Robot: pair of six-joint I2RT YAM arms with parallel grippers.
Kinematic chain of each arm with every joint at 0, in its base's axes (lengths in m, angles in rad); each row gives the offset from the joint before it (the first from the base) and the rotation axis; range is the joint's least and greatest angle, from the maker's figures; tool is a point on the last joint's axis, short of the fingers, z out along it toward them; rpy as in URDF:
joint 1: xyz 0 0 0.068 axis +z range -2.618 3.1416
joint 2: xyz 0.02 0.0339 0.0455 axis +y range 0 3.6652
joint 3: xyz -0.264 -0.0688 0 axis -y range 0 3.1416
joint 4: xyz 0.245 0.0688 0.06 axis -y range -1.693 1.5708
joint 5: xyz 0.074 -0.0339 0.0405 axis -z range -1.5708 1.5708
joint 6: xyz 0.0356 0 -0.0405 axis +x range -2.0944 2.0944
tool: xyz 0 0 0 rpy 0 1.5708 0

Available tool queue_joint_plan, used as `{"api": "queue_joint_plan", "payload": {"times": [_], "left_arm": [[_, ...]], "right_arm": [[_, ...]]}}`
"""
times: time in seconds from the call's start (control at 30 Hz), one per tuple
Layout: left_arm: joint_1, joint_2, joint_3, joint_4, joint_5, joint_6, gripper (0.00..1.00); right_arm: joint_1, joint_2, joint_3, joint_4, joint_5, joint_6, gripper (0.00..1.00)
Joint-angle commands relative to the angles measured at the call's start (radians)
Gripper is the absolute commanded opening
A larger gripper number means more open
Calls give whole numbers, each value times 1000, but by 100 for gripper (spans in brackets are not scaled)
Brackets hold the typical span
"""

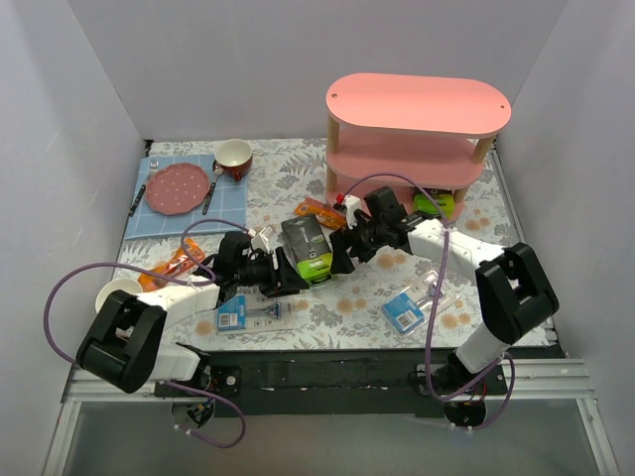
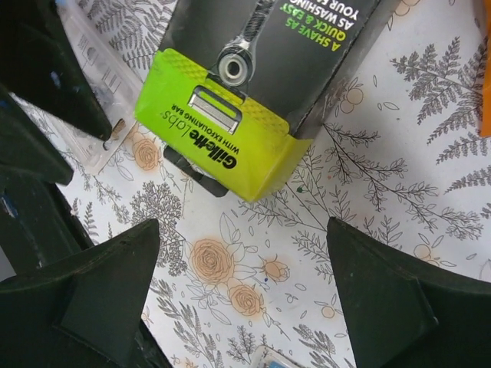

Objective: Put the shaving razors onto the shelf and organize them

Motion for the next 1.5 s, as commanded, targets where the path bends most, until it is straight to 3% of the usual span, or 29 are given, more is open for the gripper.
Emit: {"api": "queue_joint_plan", "payload": {"times": [0.0,0.37,0.8,1.0,1.23,1.47], "left_arm": [[-8,-12,-17,92,22,-136,50],[-54,137,-7,167,-94,-240,48],[-54,200,36,167,-157,-259,44],[-52,202,31,169,-160,-254,32],[-20,197,37,177,-137,-237,2],[49,183,51,224,-19,-234,0]], "right_arm": [[-21,66,62,56,-12,117,95],[-38,203,95,177,-245,309,90],[5,165,9,234,-307,397,90],[17,165,4,243,-308,406,90],[16,142,19,220,-256,388,93],[-13,97,-33,192,-222,383,95]]}}
